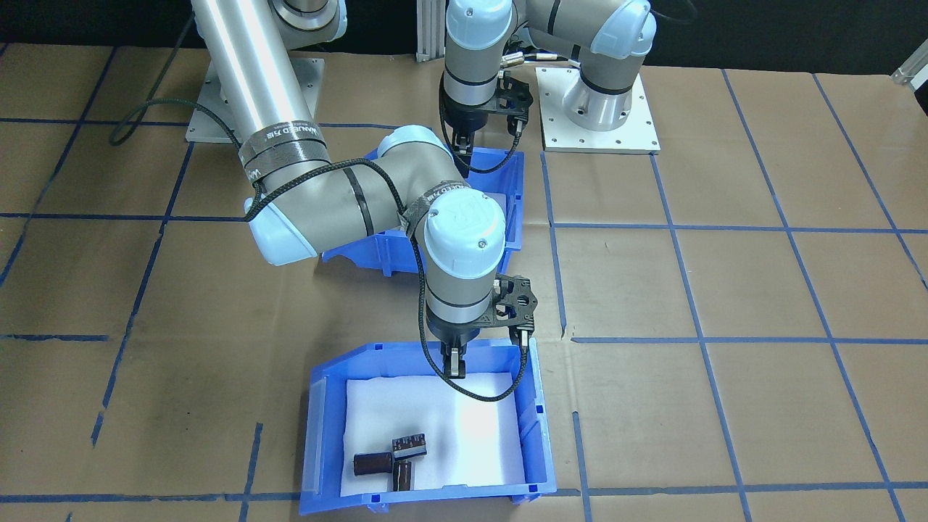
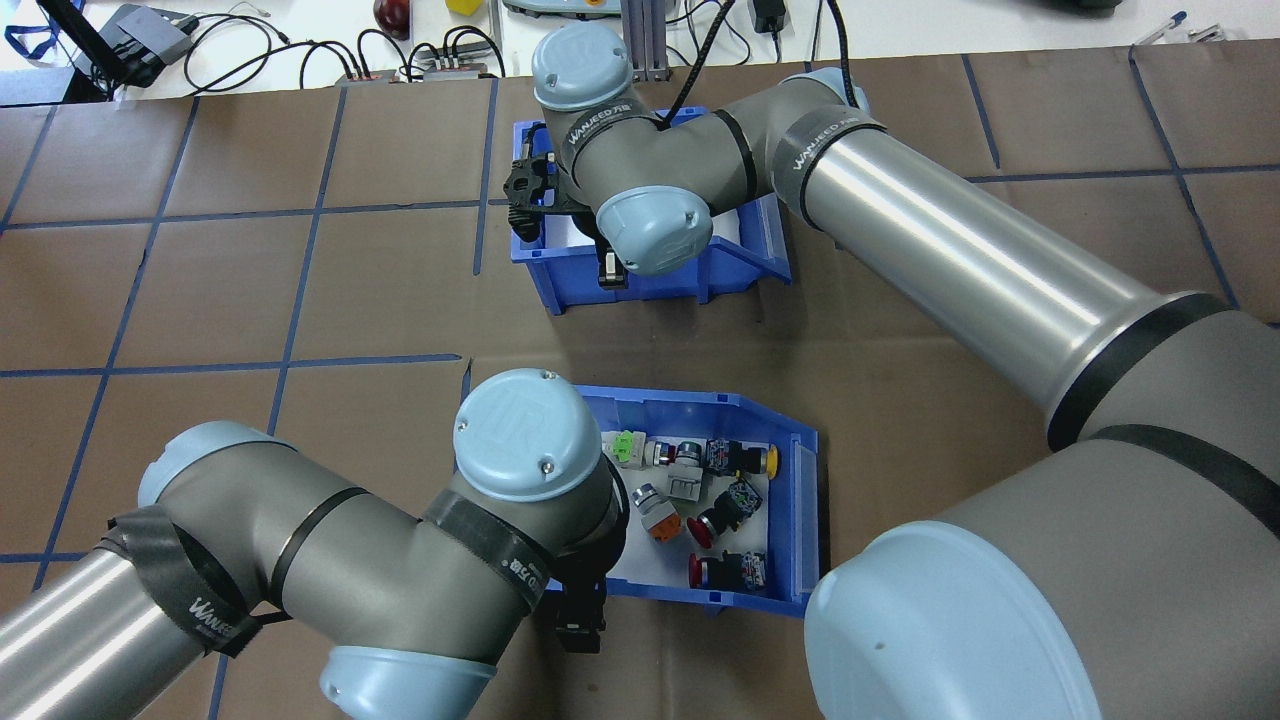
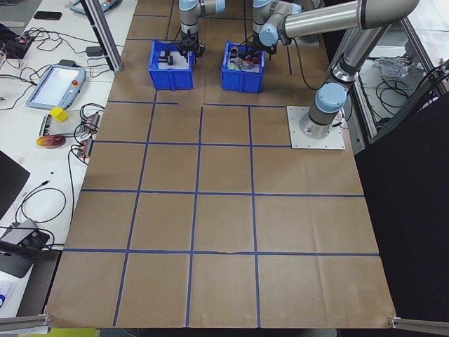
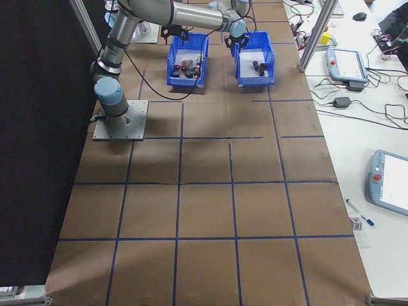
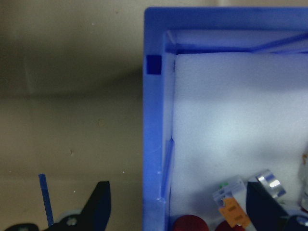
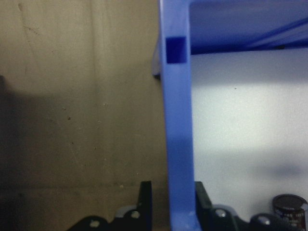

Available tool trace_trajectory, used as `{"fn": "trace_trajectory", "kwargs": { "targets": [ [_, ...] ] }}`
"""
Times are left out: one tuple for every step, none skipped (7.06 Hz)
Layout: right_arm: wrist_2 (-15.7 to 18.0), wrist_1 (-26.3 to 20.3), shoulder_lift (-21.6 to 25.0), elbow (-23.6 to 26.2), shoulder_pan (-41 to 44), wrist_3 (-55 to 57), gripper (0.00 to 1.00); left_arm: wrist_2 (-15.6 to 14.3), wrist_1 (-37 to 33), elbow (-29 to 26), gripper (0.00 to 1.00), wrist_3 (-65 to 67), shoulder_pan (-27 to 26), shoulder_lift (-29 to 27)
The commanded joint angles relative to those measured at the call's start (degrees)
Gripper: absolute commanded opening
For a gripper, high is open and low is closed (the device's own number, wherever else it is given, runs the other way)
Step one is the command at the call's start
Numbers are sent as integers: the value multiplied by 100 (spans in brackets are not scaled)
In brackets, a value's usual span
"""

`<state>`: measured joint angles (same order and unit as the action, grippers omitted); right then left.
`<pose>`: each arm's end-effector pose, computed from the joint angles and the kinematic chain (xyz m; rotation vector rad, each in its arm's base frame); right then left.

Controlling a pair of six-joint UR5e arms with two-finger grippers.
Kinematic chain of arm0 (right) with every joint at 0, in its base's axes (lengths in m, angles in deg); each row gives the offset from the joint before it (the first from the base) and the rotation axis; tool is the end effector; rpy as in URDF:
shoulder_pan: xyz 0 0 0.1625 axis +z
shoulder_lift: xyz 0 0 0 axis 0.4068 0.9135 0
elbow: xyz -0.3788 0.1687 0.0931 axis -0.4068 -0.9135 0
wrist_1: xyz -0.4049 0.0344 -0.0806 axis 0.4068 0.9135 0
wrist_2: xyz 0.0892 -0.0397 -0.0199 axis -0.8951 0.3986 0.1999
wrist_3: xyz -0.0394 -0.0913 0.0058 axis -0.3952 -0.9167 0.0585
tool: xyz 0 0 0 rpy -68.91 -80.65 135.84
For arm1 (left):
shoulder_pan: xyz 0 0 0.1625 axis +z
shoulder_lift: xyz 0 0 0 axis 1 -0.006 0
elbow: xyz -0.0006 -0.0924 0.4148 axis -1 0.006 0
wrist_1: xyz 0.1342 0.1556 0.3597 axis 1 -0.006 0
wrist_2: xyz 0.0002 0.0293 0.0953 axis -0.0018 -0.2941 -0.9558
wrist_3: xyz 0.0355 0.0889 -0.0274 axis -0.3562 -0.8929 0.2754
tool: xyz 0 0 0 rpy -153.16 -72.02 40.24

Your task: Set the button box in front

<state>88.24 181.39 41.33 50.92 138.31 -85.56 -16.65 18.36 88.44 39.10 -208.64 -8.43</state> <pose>0.4153 -0.6027 0.2692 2.1784 -2.1962 0.0684 -0.3150 -0.2797 0.2795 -2.0875 2.2460 0.1459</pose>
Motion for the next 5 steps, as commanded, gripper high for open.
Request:
{"fn": "trace_trajectory", "kwargs": {
  "targets": [
    [123,9,129,-107,-14,-2,7,-2,29,22,86,210,-64,-114],
    [211,0,200,-195,-118,-55,7,-2,29,22,80,229,-64,-132],
    [291,-17,339,-248,-224,-81,7,7,64,22,71,256,-64,-150],
    [474,-70,454,-249,-529,-264,7,42,230,22,53,256,-64,-185],
    [459,-114,612,-170,-959,-840,7,59,484,22,25,256,-64,-272]
  ]
}}
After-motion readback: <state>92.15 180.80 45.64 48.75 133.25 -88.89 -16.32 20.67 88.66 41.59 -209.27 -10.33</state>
